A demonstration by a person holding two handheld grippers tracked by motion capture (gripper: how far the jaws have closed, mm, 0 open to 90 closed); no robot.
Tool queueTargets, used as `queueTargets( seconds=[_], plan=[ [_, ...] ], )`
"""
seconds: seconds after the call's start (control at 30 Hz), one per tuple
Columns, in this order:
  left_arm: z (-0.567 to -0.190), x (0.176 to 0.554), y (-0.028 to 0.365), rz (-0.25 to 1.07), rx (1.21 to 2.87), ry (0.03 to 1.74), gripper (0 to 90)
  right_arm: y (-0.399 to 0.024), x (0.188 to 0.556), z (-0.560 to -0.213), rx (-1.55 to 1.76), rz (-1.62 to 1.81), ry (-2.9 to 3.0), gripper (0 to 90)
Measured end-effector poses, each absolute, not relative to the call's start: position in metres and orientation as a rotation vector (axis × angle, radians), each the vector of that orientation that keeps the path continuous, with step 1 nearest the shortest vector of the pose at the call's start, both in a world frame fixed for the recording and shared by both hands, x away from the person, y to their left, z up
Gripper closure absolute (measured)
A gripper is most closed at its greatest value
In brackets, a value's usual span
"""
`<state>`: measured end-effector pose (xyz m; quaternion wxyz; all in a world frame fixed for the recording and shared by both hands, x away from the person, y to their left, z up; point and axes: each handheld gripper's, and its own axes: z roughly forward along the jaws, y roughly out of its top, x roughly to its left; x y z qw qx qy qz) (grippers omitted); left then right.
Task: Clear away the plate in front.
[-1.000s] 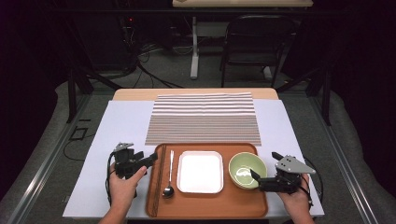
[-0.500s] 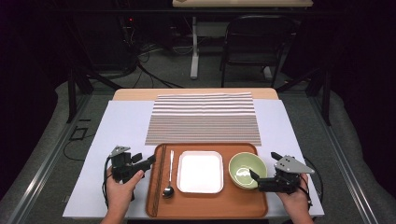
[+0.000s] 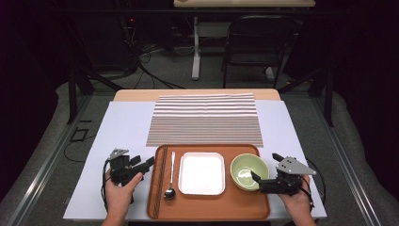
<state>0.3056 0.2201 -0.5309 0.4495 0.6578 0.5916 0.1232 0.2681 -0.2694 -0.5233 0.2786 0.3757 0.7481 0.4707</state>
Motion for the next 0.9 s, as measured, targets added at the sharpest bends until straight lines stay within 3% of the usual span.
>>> queueTargets(
  seconds=[0.9],
  plan=[
    [-0.532, 0.307, 0.232, 0.319, 1.600, 1.500, 34.1, -0.269, 0.268, -0.523, 1.000, 1.265, 2.012, 0.0]
  ],
)
